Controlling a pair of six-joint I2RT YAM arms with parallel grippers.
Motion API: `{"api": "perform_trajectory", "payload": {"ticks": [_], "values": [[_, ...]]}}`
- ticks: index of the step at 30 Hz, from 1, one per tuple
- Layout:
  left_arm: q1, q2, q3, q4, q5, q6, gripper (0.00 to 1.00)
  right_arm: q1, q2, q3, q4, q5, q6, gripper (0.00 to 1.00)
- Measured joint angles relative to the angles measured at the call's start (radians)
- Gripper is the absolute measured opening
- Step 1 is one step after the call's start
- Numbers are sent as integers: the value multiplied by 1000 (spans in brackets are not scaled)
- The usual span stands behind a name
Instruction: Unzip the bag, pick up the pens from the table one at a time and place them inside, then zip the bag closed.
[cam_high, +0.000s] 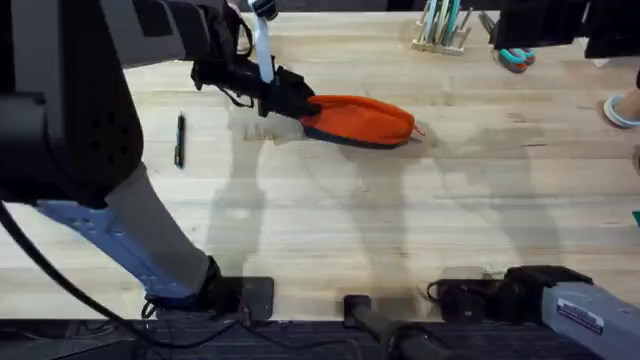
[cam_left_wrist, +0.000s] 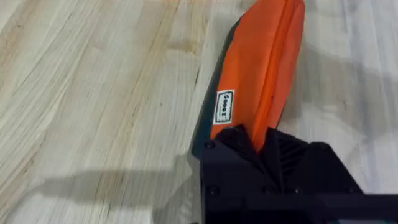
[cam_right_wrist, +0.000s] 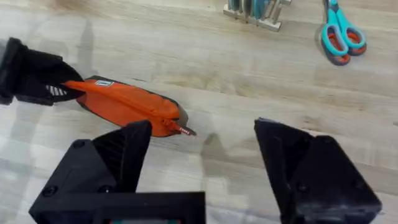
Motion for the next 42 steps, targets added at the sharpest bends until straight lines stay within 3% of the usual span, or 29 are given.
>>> {"api": "perform_trajectory", "payload": {"ticks": [25,34,42], "values": [[0,0,0,0,0,0,41,-39,34,0,-164,-7,38,997],[0,0,0,0,0,0,41,-45,158,-22,-172,-220,-359,996],[0,0,0,0,0,0,41,-45,299,-22,-158,-181,-616,996]]}}
